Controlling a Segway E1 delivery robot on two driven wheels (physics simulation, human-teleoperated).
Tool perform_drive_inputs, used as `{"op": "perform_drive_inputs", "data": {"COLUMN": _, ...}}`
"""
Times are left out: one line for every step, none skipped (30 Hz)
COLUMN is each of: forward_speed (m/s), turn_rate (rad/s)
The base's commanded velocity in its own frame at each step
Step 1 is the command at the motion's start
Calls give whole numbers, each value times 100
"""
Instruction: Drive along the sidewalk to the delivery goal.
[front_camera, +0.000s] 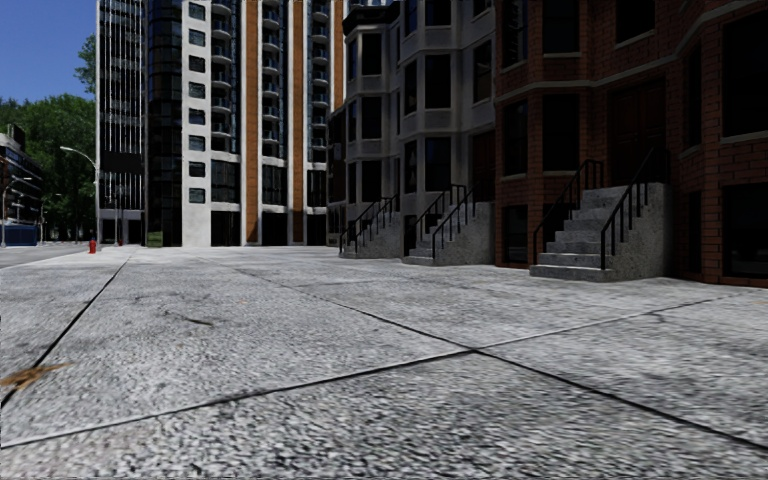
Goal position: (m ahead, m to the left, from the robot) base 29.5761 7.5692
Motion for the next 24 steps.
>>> {"op": "perform_drive_inputs", "data": {"forward_speed": 200, "turn_rate": 2}}
{"op": "perform_drive_inputs", "data": {"forward_speed": 200, "turn_rate": 19}}
{"op": "perform_drive_inputs", "data": {"forward_speed": 200, "turn_rate": 34}}
{"op": "perform_drive_inputs", "data": {"forward_speed": 200, "turn_rate": 34}}
{"op": "perform_drive_inputs", "data": {"forward_speed": 200, "turn_rate": 43}}
{"op": "perform_drive_inputs", "data": {"forward_speed": 200, "turn_rate": 49}}
{"op": "perform_drive_inputs", "data": {"forward_speed": 200, "turn_rate": 54}}
{"op": "perform_drive_inputs", "data": {"forward_speed": 200, "turn_rate": 54}}
{"op": "perform_drive_inputs", "data": {"forward_speed": 200, "turn_rate": 57}}
{"op": "perform_drive_inputs", "data": {"forward_speed": 200, "turn_rate": 58}}
{"op": "perform_drive_inputs", "data": {"forward_speed": 200, "turn_rate": 58}}
{"op": "perform_drive_inputs", "data": {"forward_speed": 200, "turn_rate": 58}}
{"op": "perform_drive_inputs", "data": {"forward_speed": 200, "turn_rate": 58}}
{"op": "perform_drive_inputs", "data": {"forward_speed": 200, "turn_rate": 58}}
{"op": "perform_drive_inputs", "data": {"forward_speed": 200, "turn_rate": 58}}
{"op": "perform_drive_inputs", "data": {"forward_speed": 200, "turn_rate": 58}}
{"op": "perform_drive_inputs", "data": {"forward_speed": 200, "turn_rate": 58}}
{"op": "perform_drive_inputs", "data": {"forward_speed": 200, "turn_rate": 58}}
{"op": "perform_drive_inputs", "data": {"forward_speed": 200, "turn_rate": 58}}
{"op": "perform_drive_inputs", "data": {"forward_speed": 200, "turn_rate": 58}}
{"op": "perform_drive_inputs", "data": {"forward_speed": 200, "turn_rate": 58}}
{"op": "perform_drive_inputs", "data": {"forward_speed": 200, "turn_rate": 58}}
{"op": "perform_drive_inputs", "data": {"forward_speed": 200, "turn_rate": 55}}
{"op": "perform_drive_inputs", "data": {"forward_speed": 200, "turn_rate": 48}}
